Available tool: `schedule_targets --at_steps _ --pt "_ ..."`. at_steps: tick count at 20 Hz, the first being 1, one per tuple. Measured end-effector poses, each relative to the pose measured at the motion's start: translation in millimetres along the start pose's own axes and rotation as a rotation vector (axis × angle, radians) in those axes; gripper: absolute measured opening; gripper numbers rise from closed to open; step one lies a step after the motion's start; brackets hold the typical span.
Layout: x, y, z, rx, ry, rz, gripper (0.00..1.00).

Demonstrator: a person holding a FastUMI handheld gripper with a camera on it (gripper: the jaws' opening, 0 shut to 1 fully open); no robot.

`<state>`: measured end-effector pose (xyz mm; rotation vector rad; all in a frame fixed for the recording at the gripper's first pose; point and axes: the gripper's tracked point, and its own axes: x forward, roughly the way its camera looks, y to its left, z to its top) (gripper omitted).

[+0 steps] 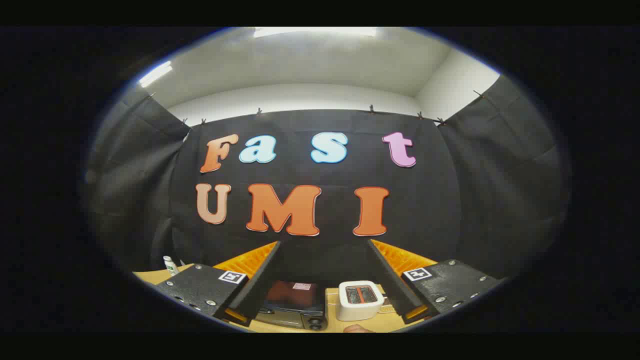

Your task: Open the toaster oven, put the food inside, and close the toaster oven door.

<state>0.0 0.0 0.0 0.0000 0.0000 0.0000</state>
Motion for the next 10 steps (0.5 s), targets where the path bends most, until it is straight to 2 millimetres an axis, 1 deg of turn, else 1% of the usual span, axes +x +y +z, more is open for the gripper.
schedule_targets --at_steps 8,10 --pt "-3.8 -6.6 5.1 0.014 0.014 -0.012 0.98" --pt "-5.4 -3.9 3.0 0.008 0.019 -0.01 0.98"
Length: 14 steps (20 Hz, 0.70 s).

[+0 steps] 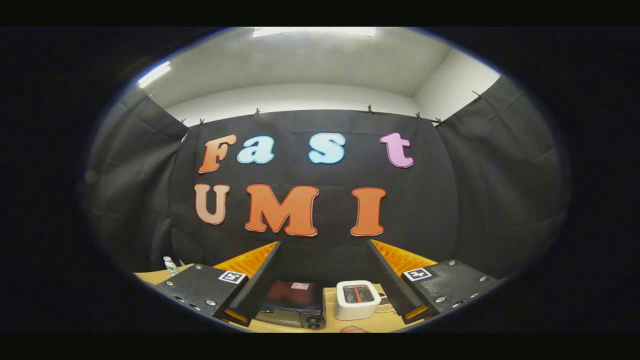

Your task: Open the toaster oven, put the food inside, and close the toaster oven door.

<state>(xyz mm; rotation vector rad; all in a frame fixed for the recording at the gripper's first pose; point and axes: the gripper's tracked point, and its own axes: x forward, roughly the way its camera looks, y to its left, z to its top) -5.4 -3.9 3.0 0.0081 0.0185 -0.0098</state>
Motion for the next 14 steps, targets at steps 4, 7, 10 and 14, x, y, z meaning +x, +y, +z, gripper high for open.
schedule_targets --at_steps 4,7,10,14 --pt "1.5 5.9 -5.8 0.004 0.015 0.011 0.98" --pt "3.0 14.8 -18.9 0.017 0.042 0.022 0.98" --pt "4.1 34.5 -42.4 0.03 0.096 0.053 0.98" --pt "7.6 64.9 -74.9 0.039 0.17 0.097 0.98"
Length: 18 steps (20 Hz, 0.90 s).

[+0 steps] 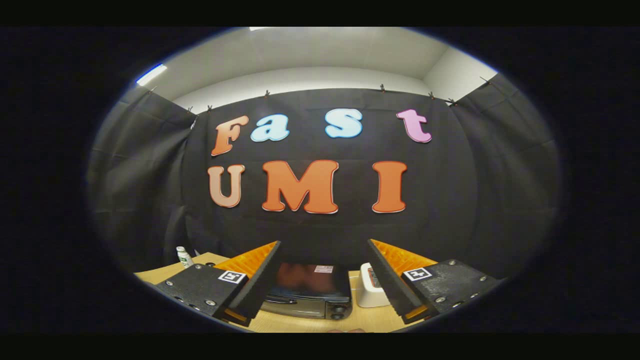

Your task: Open the toaster oven, put the food inside, and close the toaster oven door.

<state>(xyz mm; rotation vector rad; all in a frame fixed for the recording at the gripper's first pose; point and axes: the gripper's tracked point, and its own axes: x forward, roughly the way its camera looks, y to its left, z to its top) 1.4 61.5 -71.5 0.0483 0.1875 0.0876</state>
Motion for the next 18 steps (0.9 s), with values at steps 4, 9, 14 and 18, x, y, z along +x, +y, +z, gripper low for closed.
schedule_targets --at_steps 4,9,14,18 --pt "17.9 36.0 -39.1 0.009 0.076 0.053 0.99" --pt "44.5 65.5 -98.0 0.012 0.184 0.083 0.99" --pt "60.8 86.2 -158.0 0.028 0.321 0.087 0.99" --pt "60.7 90.3 -199.2 0.019 0.408 0.064 0.99"
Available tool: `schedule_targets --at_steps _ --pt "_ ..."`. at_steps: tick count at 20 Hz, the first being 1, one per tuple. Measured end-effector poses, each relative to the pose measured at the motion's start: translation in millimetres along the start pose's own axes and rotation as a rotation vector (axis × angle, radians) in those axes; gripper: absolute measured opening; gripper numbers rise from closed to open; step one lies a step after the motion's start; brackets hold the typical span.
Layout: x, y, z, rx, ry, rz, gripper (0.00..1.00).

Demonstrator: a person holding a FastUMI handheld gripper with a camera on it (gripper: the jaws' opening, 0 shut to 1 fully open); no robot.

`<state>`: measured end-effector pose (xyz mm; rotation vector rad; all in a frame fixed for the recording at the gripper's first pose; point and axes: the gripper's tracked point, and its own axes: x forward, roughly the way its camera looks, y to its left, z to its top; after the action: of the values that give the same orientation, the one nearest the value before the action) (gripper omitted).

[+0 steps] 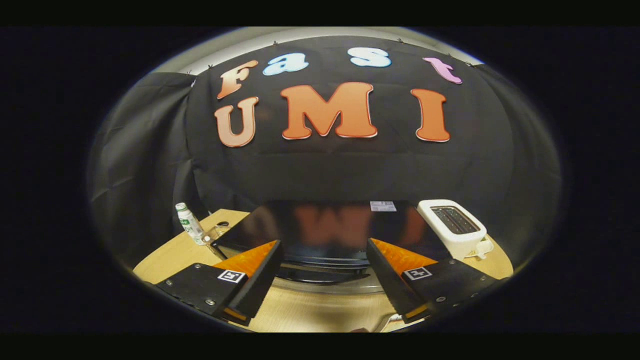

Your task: Open the toaster oven, put the food inside, and close the toaster oven door.

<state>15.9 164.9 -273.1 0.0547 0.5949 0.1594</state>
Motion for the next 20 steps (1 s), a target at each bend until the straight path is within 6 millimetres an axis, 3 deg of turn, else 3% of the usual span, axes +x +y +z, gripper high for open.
schedule_targets --at_steps 1,2,4,8,11,17,20 --pt "0.2 0.4 -8.4 -0.023 0.028 -0.007 0.99" --pt "0.4 1.3 -0.8 -0.044 -0.035 -0.013 0.99" --pt "-5.7 6.7 -6.6 -0.042 -0.041 -0.007 0.97" --pt "-21.7 18.9 -18.9 -0.04 -0.061 0.038 0.87" --pt "-40.5 26.1 -34.0 -0.057 -0.033 0.072 0.74" --pt "-75.4 40.6 -96.5 -0.098 0.154 0.178 0.72" --pt "-80.3 40.2 -136.2 -0.081 0.282 0.192 0.72"
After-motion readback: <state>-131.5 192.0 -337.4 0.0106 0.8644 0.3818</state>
